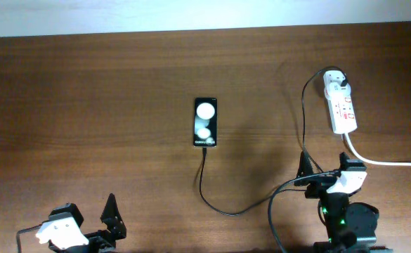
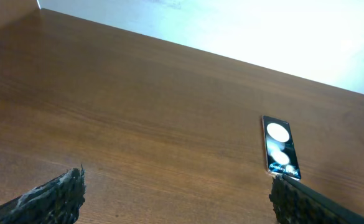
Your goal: Plug charger to phone and switch on socket
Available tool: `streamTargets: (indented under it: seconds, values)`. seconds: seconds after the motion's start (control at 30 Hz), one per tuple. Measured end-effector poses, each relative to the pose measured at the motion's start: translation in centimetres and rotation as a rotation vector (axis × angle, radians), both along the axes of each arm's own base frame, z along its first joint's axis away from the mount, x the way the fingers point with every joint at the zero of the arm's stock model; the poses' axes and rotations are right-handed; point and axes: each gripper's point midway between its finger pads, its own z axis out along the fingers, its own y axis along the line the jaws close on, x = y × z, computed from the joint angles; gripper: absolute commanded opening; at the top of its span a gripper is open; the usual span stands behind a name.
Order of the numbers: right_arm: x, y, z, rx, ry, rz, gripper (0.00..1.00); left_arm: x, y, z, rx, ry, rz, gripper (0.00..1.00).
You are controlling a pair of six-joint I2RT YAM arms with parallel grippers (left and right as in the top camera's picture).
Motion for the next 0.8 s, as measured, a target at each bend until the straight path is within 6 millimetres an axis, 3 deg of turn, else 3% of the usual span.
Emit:
streamTargets:
  seconds: [0.17,0.33,0.8]
  values:
    - [0.4,0.0,-1.9,-0.004,0.022,0.000,0.99,0.0,0.0,0.0,0.000,0.000,0.000,0.99]
    - [0.9,-0.2,-0.8,-0.009,-0.064,-0.009,0.99,0.0,0.0,0.0,0.000,0.000,0.000,0.99]
    - [1.0,-0.3,-1.3,-0.017,-0.060,-0.013,0.99,0.0,0.0,0.0,0.000,0.000,0.000,0.99]
